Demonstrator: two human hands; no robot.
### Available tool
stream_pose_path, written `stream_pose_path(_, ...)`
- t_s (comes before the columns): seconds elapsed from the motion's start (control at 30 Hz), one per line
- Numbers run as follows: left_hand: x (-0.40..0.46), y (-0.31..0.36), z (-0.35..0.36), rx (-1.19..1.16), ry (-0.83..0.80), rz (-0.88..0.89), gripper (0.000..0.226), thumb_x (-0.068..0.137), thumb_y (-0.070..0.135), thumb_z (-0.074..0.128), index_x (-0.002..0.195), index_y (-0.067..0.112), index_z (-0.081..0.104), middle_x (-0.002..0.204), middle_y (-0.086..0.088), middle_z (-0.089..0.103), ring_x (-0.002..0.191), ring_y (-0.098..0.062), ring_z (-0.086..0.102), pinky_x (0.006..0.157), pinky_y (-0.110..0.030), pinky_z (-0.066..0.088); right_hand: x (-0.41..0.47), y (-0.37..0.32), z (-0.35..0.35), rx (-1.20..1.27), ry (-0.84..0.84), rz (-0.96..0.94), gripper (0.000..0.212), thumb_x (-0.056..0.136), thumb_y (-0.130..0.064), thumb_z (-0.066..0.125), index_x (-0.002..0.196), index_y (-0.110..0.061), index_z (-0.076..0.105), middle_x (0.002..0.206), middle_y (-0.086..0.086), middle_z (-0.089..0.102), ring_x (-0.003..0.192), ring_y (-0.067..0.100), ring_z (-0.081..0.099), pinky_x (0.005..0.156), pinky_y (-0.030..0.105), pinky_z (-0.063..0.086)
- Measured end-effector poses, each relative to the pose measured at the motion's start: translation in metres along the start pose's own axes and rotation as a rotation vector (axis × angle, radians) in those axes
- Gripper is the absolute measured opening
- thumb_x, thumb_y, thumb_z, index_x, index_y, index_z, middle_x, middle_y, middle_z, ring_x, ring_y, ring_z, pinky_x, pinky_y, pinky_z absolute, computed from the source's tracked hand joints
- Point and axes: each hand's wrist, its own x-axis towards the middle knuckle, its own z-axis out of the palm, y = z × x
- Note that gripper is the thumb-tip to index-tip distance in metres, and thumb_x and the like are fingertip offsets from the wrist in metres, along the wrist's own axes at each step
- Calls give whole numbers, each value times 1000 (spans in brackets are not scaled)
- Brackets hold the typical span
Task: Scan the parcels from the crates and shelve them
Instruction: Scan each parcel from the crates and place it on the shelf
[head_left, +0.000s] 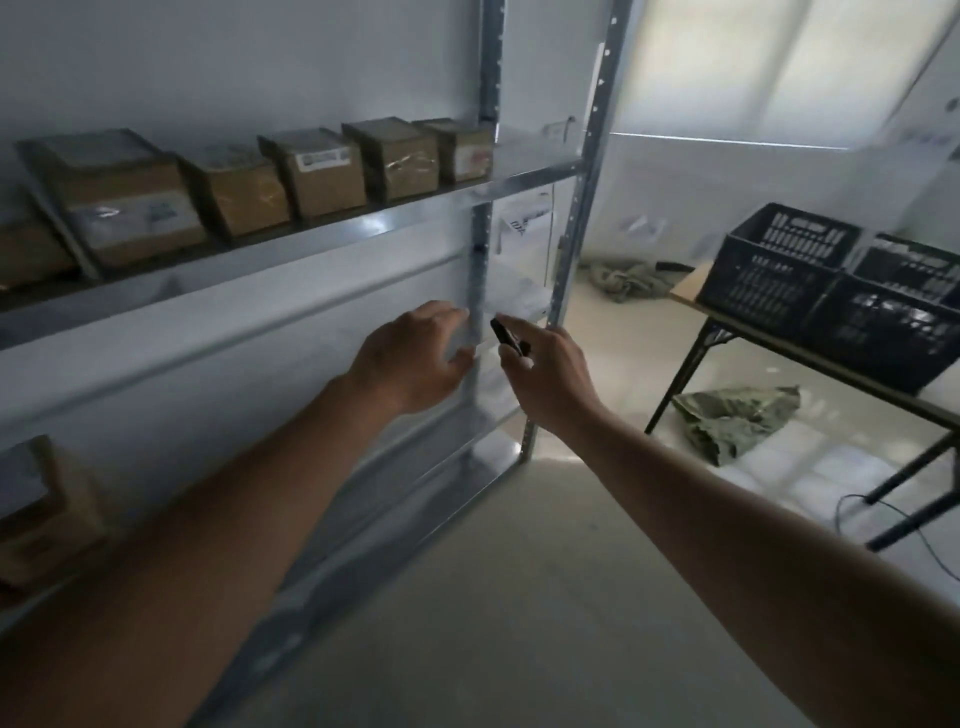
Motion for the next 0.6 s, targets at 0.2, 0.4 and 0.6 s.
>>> stream_pose_path(0.2,79,92,29,-39,-7,170,54,103,43,60,149,15,55,151,-5,57,131,-29,59,106,-47,52,16,79,-76,-14,118,119,45,107,-36,57,152,-43,56,123,10,60,110,32,60,94,45,53)
stream_pose_path(0.4,184,165,77,-57,-27,353,55,102,47,58,148,18,56,150,-3,58,134,-25,59,107,-46,52,55,163,-140,-59,245,218,46,106,-35,59,152,-38,58,125,12,62,113,33,63,96,45,54)
stream_pose_path(0.6,298,242,125,-101,-67,521,54,102,46,58,147,16,57,149,-4,59,134,-26,58,105,-47,53,107,249,-202,-116,375,328,47,102,-37,60,149,-37,61,129,10,66,117,30,64,98,47,54)
